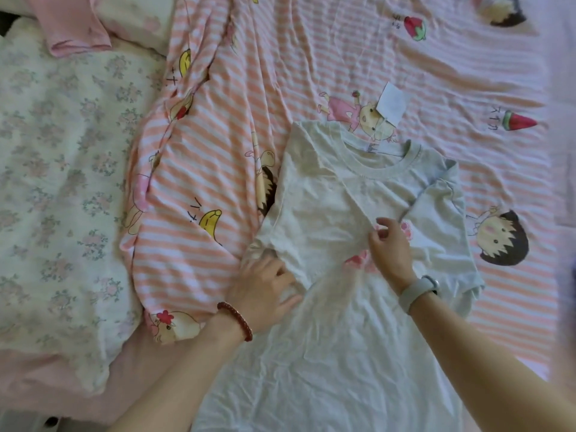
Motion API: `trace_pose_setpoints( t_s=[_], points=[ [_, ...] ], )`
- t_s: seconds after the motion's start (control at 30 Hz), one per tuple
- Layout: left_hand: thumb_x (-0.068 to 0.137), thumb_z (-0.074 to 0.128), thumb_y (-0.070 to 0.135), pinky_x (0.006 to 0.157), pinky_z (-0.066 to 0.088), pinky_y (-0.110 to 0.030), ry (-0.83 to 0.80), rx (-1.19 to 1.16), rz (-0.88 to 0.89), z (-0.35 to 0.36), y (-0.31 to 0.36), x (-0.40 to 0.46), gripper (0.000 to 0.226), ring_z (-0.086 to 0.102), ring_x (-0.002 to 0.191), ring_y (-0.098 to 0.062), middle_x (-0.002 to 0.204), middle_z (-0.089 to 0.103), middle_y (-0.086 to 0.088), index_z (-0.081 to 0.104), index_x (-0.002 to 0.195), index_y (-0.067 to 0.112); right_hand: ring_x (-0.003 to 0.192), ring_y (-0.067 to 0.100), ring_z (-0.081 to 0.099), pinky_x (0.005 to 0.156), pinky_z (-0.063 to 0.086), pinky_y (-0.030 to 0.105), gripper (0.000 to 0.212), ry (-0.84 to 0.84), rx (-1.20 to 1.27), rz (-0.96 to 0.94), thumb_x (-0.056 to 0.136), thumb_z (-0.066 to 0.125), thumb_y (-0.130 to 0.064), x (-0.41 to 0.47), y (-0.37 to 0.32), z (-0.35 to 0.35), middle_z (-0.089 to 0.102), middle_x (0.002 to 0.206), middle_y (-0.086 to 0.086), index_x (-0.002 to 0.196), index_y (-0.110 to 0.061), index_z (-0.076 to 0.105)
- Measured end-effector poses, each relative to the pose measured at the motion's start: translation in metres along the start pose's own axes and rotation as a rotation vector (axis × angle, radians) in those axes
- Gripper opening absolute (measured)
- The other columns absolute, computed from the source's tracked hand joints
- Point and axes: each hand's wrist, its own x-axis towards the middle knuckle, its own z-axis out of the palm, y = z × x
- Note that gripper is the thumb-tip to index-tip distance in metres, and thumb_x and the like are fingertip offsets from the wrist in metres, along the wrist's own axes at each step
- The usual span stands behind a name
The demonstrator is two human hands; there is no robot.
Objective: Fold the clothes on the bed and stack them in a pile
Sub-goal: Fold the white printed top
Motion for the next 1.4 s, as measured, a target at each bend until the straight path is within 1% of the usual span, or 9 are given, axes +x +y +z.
trace_pose_setpoints(
  t_s=[0.23,0.37,0.47,0.6,0.9,1.03,1.13,1.27,1.4],
  points=[
    [0.082,0.067,0.026,0.085,0.047,-0.038,0.11,-0.254,-0.675,0.018,-0.019,0.026,0.047,0.052,0.104,-0.027,0.125,0.049,-0.011,0.053,0.125,0.011,0.122,0.035,0.047,0.096,0.04,0.047,0.044,0.046,-0.437,-0.615,0.088,0.052,-0.006,-0.01,0.002,0.017,0.051,0.132,0.018,0.132,-0.007,0.049],
    [0.088,0.054,0.017,0.075,0.04,-0.027,0.093,-0.229,-0.841,0.024,-0.032,0.028,0.039,0.055,0.1,-0.023,0.123,0.054,-0.005,0.051,0.127,0.017,0.145,0.025,0.005,0.116,0.003,0.043,0.051,-0.384,-0.702,-0.688,0.099,0.034,-0.029,-0.005,0.008,0.031,0.012,0.157,0.004,0.148,-0.026,0.022],
    [0.078,0.058,0.004,0.09,0.039,-0.035,0.115,-0.207,-0.758,0.014,-0.038,0.03,0.044,0.048,0.111,-0.03,0.118,0.052,-0.011,0.056,0.122,0.012,0.142,0.024,0.022,0.113,0.021,0.042,0.046,-0.41,-0.5,-0.669,0.098,0.04,-0.021,0.006,0.007,0.021,0.028,0.152,0.006,0.143,-0.02,0.035],
    [0.073,0.056,0.014,0.098,0.034,-0.042,0.126,-0.194,-0.567,-0.005,-0.033,0.073,0.051,0.042,0.117,-0.031,0.127,0.048,-0.01,0.055,0.124,0.012,0.114,0.031,0.055,0.091,0.049,0.043,0.033,-0.1,-0.315,-0.671,0.092,0.049,-0.003,0.032,0.007,-0.022,0.057,0.126,0.014,0.123,-0.005,0.057],
    [0.075,0.062,0.06,0.112,0.006,-0.052,-0.274,0.237,-0.424,-0.005,-0.064,0.247,0.097,-0.003,0.142,-0.023,0.157,-0.002,-0.002,0.005,0.148,0.03,0.139,0.028,0.021,0.11,0.024,0.044,0.057,-0.05,-0.692,-0.319,0.094,0.047,-0.012,0.163,0.045,-0.123,0.02,0.154,0.007,0.146,-0.014,0.024],
    [0.061,0.067,0.069,0.107,0.023,-0.052,-0.447,0.31,-0.424,-0.01,-0.081,0.286,0.116,0.021,0.138,-0.031,0.151,0.024,-0.009,0.003,0.147,0.028,0.139,0.022,0.023,0.104,0.029,0.035,0.072,-0.238,-0.687,-0.268,0.092,0.054,-0.022,0.199,0.037,-0.133,0.022,0.154,0.004,0.149,-0.017,0.01],
    [0.066,0.074,0.055,0.094,0.04,-0.036,-0.489,0.182,-0.418,-0.017,-0.08,0.297,0.089,0.048,0.12,-0.027,0.136,0.049,-0.005,0.036,0.138,0.019,0.116,0.028,0.046,0.082,0.037,0.032,0.061,-0.305,-0.556,-0.218,0.087,0.056,-0.013,0.211,0.026,-0.127,0.046,0.131,0.008,0.142,-0.011,0.03],
    [0.079,0.068,0.04,0.072,0.044,-0.036,-0.344,0.008,-0.329,-0.029,-0.066,0.293,0.031,0.058,0.084,-0.026,0.091,0.067,-0.011,0.066,0.092,0.011,0.071,0.026,0.045,0.051,0.033,0.014,0.004,-0.246,-0.467,-0.318,0.09,0.052,-0.007,0.206,0.021,-0.125,0.047,0.076,0.004,0.091,-0.005,0.05],
    [0.086,0.062,0.03,0.066,0.045,-0.039,-0.102,0.007,-0.186,-0.039,-0.044,0.269,0.021,0.058,0.073,-0.027,0.074,0.064,-0.007,0.066,0.087,0.009,0.068,0.023,0.042,0.057,0.028,0.033,0.015,-0.115,-0.441,-0.424,0.097,0.046,-0.016,0.183,0.035,-0.131,0.047,0.085,0.007,0.102,-0.003,0.05]
  ],
)
